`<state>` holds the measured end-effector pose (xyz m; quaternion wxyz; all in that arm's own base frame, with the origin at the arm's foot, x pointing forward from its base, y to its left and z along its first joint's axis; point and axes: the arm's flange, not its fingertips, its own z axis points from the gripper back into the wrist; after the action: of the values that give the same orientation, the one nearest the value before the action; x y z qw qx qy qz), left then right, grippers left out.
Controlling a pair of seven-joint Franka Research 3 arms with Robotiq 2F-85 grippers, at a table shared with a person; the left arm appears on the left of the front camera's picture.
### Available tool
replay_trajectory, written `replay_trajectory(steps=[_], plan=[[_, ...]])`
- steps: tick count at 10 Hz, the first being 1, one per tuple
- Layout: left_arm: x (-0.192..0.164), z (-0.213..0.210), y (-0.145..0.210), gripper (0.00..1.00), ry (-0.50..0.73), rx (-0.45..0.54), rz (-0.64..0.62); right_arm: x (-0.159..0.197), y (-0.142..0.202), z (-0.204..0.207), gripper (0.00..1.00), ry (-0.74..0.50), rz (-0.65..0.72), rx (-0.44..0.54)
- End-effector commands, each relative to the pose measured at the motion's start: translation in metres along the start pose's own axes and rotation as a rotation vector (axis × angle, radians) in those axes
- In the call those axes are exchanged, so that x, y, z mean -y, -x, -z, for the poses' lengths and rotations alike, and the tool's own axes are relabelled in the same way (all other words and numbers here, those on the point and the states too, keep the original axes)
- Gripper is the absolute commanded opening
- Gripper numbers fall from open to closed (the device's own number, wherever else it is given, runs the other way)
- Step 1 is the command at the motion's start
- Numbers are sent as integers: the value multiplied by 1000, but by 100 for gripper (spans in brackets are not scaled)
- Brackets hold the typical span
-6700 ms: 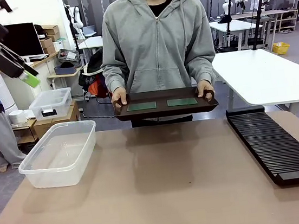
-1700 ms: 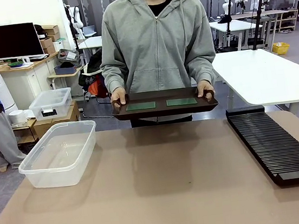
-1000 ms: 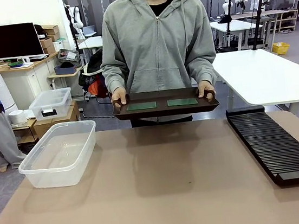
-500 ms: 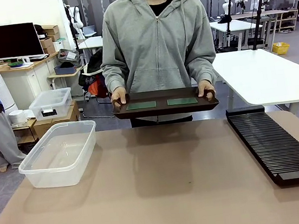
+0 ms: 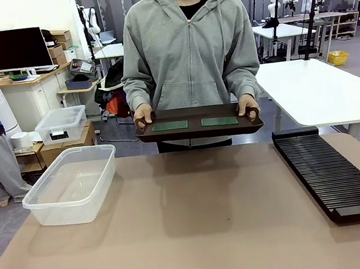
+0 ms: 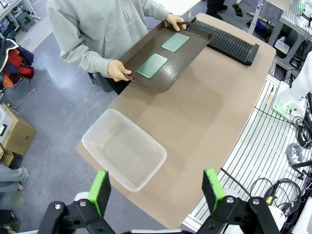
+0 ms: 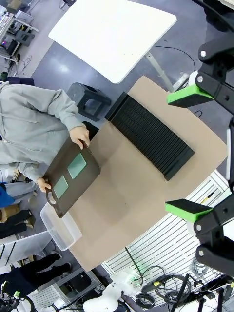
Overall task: Sort PCBs into racks and boxes based on the side picked up.
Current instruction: Pick up the Blank PCB handed by the Human.
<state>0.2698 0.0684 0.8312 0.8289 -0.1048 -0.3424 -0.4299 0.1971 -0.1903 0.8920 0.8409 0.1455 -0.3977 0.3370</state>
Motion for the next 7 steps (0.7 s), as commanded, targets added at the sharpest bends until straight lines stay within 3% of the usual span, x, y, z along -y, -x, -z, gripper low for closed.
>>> replay_trajectory(steps=[1, 7], plan=[[0, -1, 0, 100, 0, 4, -5, -1, 0, -1, 100, 0, -1, 2], [0, -1, 0, 100, 0, 4, -5, -1, 0, -1, 100, 0, -1, 2]])
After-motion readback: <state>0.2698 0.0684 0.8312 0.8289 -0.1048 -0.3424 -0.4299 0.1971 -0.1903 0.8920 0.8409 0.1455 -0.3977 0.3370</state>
